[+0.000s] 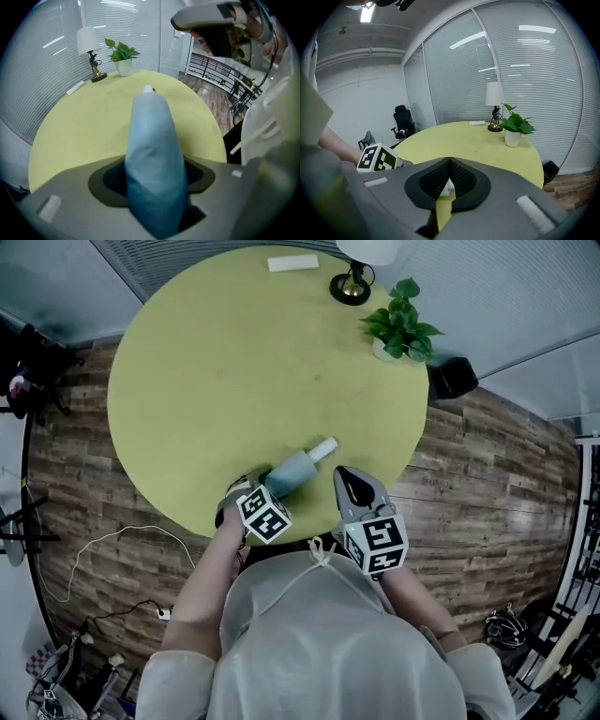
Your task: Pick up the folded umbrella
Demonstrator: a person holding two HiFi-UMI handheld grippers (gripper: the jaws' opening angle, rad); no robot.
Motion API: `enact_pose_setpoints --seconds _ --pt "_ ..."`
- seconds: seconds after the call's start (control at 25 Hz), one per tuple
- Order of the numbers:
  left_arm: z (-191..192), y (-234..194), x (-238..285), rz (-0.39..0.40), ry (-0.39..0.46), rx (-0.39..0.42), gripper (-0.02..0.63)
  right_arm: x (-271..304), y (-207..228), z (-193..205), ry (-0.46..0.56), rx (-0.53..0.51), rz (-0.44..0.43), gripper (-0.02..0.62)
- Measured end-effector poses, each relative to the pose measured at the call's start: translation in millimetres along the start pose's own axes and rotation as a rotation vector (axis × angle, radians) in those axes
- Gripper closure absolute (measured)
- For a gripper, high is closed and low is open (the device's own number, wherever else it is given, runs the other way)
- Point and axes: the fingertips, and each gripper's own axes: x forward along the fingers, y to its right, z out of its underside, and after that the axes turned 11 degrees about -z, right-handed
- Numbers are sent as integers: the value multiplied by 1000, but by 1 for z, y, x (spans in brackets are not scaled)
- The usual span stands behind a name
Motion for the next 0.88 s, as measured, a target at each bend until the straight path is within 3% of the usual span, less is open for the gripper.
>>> enact_pose_setpoints --seconds 0.24,0.72,0.88 --pt "-17 -33 -44 -79 120 -186 304 -6 -8 -9 6 -35 -29 595" --pt "-55 -127 -174 -353 541 -556 302 5 -30 -81 115 -134 -72 595" --pt "-51 -149 -215 -469 644 -625 302 7 -38 -99 148 -161 -79 595"
